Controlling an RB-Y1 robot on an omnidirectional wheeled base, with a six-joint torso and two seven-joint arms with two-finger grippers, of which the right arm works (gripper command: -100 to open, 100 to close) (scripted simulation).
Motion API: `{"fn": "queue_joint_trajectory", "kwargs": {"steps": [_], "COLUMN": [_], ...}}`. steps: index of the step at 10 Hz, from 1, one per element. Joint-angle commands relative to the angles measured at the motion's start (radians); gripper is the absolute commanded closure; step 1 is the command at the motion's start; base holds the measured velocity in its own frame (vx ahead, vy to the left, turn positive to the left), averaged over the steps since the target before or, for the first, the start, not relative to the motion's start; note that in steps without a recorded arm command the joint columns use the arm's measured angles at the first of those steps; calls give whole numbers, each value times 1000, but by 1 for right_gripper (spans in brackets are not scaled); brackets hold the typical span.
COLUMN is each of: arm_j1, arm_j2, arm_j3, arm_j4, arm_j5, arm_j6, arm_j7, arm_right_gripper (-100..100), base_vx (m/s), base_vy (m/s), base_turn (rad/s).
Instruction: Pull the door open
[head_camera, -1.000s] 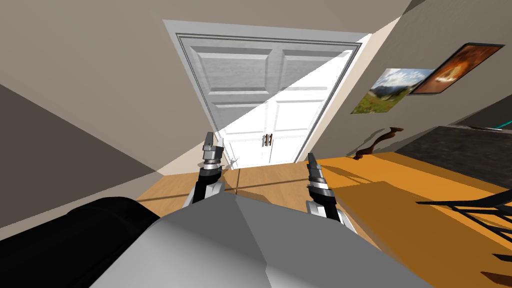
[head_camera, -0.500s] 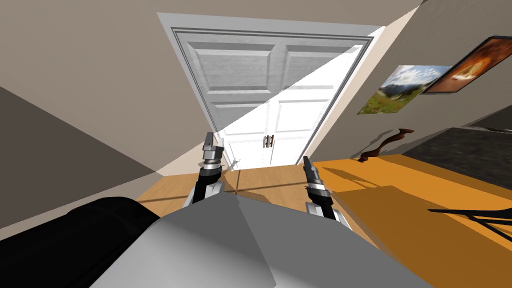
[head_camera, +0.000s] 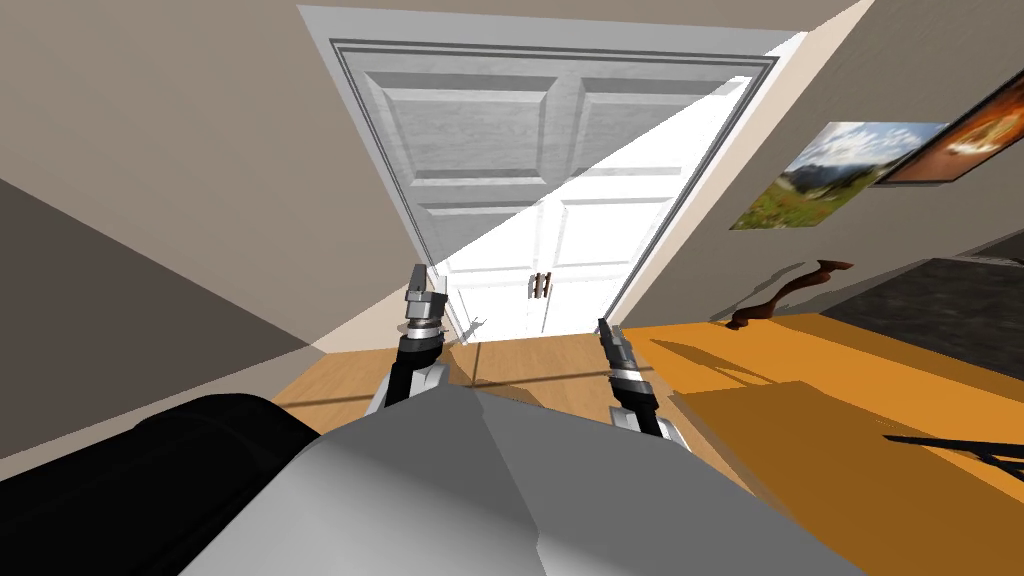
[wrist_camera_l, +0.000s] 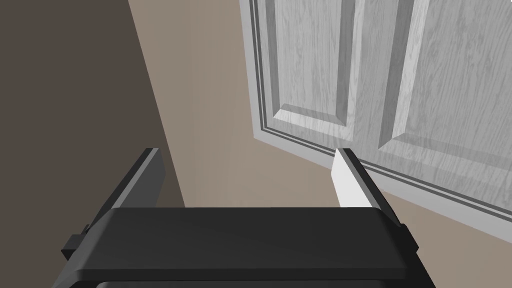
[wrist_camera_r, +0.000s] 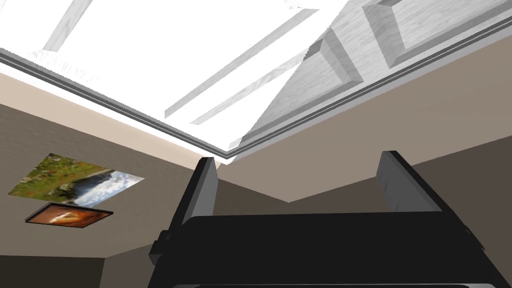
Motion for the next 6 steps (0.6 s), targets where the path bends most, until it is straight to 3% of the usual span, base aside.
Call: {"fn": "queue_joint_trajectory", "kwargs": {"steps": [1,6], "arm_j1": [-8,-39], "arm_j2": [-2,1], "arm_j3": [-7,-28], "arm_j4": [31,149], "arm_j5": [17,69], "arm_j6": [-5,-34], "arm_j7": [31,127], "arm_right_gripper": [-100,-100], "base_vx": [99,102], "base_vy": [16,15], "base_turn": [25,27]}}
